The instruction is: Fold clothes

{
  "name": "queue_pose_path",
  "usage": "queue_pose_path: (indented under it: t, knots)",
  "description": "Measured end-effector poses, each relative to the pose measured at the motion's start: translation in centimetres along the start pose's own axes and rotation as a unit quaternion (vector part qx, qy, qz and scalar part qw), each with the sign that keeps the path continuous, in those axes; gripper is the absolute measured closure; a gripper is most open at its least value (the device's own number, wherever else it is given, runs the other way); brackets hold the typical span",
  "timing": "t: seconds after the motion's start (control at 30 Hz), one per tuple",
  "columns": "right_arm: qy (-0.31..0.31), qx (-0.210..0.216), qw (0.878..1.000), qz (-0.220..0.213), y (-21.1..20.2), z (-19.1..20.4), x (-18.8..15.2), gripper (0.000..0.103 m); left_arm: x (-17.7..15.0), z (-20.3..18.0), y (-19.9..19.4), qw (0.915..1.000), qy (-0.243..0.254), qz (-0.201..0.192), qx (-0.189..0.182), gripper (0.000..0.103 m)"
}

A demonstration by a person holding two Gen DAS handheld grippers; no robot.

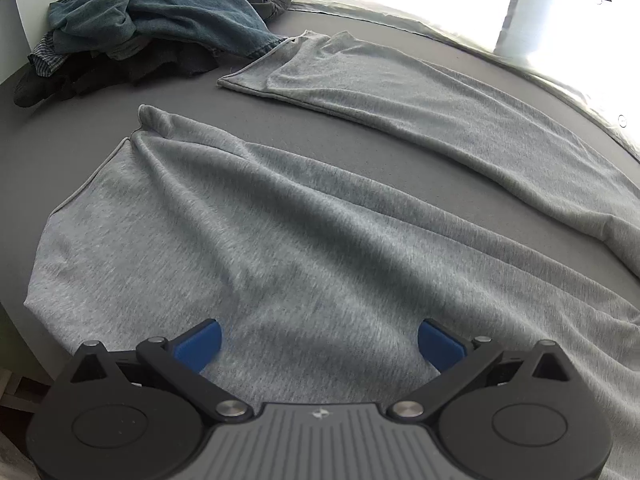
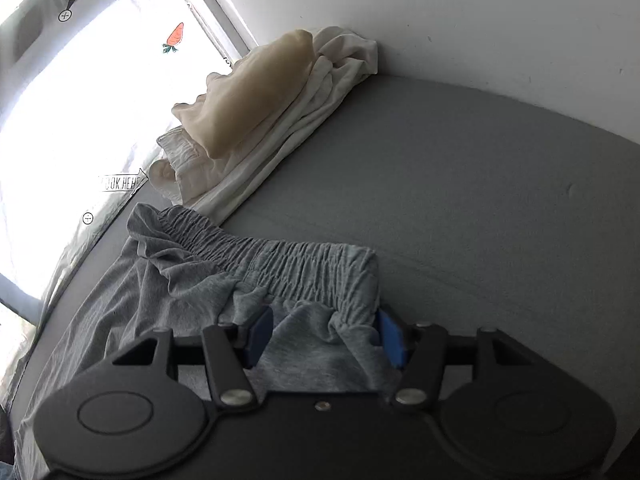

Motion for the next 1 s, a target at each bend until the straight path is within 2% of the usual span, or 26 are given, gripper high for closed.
queue_pose_path:
  t: [0.13, 0.23, 0.4, 0.47, 0.53, 0.7, 0.77, 0.87, 0.93, 1.0]
  knots:
    - [-0.032, -0.038, 0.999, 0.001, 0.3, 1.0, -0.9, 0.043, 0.5, 4.2, -1.5, 0.9981, -0.047, -0.023, 0.031, 0.001]
    - [-0.019, -0.049, 0.999, -0.002, 0.3, 1.2, -1.5, 0.042, 0.6, 8.5, -2.4, 0.9927, -0.097, -0.031, 0.065, 0.006]
    - [0.016, -0.058, 0.998, -0.009, -0.4, 1.3, -2.8, 0.041, -0.2, 14.8, -3.2, 0.9824, -0.154, -0.006, 0.105, 0.009]
    - [0.028, -0.059, 0.998, -0.009, -0.8, 1.3, -3.4, 0.041, -0.7, 16.2, -3.3, 0.9791, -0.182, 0.011, 0.09, 0.012]
    - [0.036, -0.059, 0.998, -0.009, -1.1, 1.5, -4.0, 0.04, -0.6, 16.7, -3.3, 0.9774, -0.204, 0.002, 0.056, 0.014]
    - [0.05, -0.063, 0.997, -0.012, -1.7, 2.2, -5.3, 0.04, 0.2, 16.7, -2.2, 0.9751, -0.221, -0.008, 0.001, 0.038]
    - [0.055, -0.063, 0.996, -0.014, -1.9, 2.3, -5.5, 0.04, 0.5, 16.5, -1.7, 0.977, -0.213, -0.004, -0.012, 0.06]
    - [0.069, -0.064, 0.995, -0.019, -2.0, 2.4, -5.8, 0.04, 0.5, 16.7, -1.7, 0.9769, -0.212, -0.004, -0.024, 0.062]
    - [0.076, -0.066, 0.995, -0.023, -2.0, 2.4, -5.8, 0.04, 0.5, 17.3, -1.7, 0.9702, -0.238, -0.006, -0.046, 0.062]
    - [0.081, -0.066, 0.994, -0.026, -1.9, 2.4, -5.8, 0.038, 0.7, 18.2, -1.6, 0.9522, -0.296, -0.018, -0.072, 0.064]
Point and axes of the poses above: each gripper's, at about its wrist camera, not at the fingertips, and y roughly the way its jaws point, z to its left, x to its top, the point moved 7 cm from there along y, roughly the way its jaws point, and after that the axes turned 9 degrees about -z, right-handed, at the moved point
